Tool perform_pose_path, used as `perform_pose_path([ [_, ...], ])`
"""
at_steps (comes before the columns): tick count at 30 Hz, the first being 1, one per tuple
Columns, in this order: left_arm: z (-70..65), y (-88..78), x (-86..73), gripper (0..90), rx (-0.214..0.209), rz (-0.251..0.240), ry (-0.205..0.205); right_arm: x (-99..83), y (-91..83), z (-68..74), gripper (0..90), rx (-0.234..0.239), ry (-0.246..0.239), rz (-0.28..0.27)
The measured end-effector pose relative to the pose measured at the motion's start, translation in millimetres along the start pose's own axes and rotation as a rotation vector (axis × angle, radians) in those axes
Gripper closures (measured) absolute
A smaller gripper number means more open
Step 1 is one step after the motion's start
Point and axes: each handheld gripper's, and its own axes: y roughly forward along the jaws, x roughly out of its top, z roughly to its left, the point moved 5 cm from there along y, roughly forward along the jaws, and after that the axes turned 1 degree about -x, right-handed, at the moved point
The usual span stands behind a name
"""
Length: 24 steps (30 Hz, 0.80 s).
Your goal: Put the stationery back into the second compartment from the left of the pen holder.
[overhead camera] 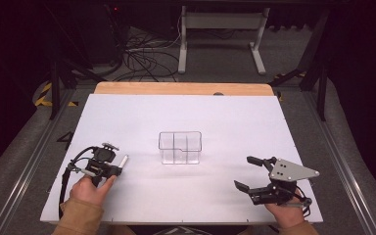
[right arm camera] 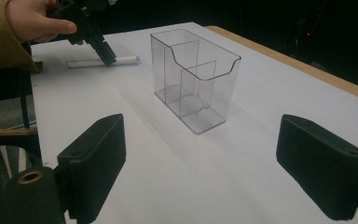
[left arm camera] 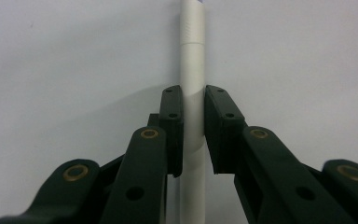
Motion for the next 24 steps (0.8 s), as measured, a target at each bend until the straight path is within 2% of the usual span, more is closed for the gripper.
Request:
perform_pose_path([
  [3, -0.6, -5.4, 0.7, 78.6, 0.003, -0.022, 0.018, -0.3, 0.0, 0.0, 16.4, -0.002, 0.003, 0.002],
  [7, -1.6, -14.8, 2.3, 78.7, 0.006, -0.087, 0.043, -0.1, -0.1, -0.1, 16.4, -0.002, 0.000, -0.003],
  [13, -3.2, -26.7, 4.3, 78.7, 0.000, -0.168, 0.056, -0.5, 0.1, 0.1, 16.4, -0.001, 0.003, -0.001],
  [17, -6.0, -30.6, 4.8, 78.6, -0.004, -0.182, 0.063, -0.6, 0.4, -0.1, 16.4, -0.002, 0.004, 0.000],
  [21, -8.3, -32.5, 4.7, 78.7, 0.002, -0.172, 0.068, -0.5, 0.5, 0.2, 16.4, 0.000, 0.004, 0.000],
  [24, -10.9, -37.8, 6.0, 78.6, 0.001, -0.200, 0.078, -0.6, 0.6, 0.1, 16.4, 0.000, 0.005, -0.002],
])
